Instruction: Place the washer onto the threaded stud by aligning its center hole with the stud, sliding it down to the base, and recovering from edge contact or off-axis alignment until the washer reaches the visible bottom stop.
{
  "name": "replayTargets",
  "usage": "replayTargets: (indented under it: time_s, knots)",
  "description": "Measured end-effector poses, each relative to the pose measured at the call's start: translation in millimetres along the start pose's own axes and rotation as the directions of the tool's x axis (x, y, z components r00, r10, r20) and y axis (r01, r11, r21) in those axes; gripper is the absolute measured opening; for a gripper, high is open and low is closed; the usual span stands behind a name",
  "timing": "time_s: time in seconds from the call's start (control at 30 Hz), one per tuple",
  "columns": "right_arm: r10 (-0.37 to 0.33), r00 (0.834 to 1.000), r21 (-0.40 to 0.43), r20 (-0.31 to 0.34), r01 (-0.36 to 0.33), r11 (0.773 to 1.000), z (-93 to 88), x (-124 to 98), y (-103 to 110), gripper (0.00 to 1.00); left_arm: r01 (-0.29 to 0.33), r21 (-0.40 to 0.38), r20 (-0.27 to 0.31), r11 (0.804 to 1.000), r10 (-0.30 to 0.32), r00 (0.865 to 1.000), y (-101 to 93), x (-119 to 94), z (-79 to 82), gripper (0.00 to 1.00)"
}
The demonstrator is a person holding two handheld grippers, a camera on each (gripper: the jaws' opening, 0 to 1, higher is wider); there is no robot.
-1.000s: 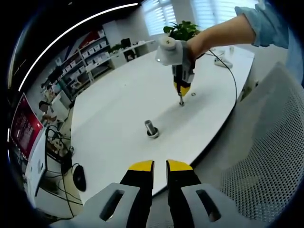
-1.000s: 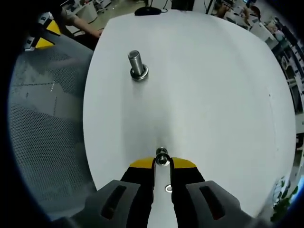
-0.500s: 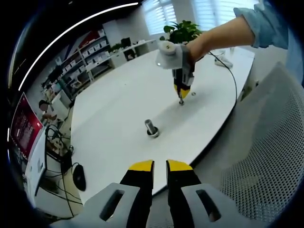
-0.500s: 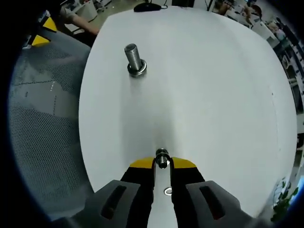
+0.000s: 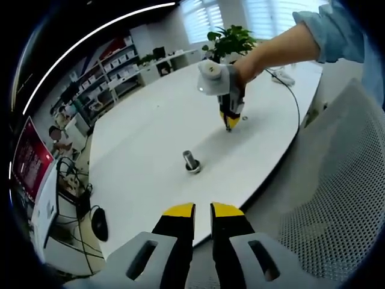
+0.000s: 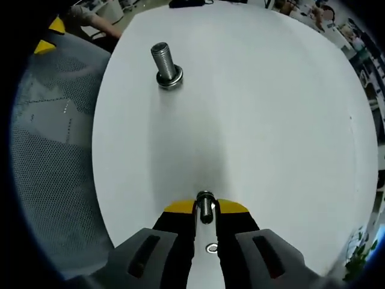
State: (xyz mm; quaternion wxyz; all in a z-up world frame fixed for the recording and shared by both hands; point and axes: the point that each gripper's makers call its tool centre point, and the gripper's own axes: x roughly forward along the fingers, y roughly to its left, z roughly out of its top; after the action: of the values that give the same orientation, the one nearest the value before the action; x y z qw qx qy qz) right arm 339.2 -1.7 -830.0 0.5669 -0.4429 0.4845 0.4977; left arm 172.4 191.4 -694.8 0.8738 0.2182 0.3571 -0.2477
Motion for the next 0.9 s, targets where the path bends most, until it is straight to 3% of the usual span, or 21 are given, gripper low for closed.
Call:
replayTargets:
  time_s: [0.47, 0.67, 0.9]
  knots:
    - [0.005, 1.000, -0.019, 0.003, -0.005, 1.000, 0.9, 2.4, -1.2, 0.14, 0.002, 0.000, -0.005, 1.000, -0.002, 1.000, 0.0, 0.4, -0.9, 0.07]
    - [-0.031, 0.999, 0.006, 0.035, 0.031, 1.000, 0.9, -3.3, -8.6, 0.29, 0.002, -0.001, -0.005, 1.000, -0.002, 1.000, 0.1, 0.3, -1.1, 0.07]
    - [-0.059, 0.995, 0.037, 0.083, 0.057, 0.998, -4.3, -20.1, -14.3, 0.30, 0.001, 0.001, -0.003, 1.000, -0.001, 1.000, 0.3, 0.2, -0.5, 0.07]
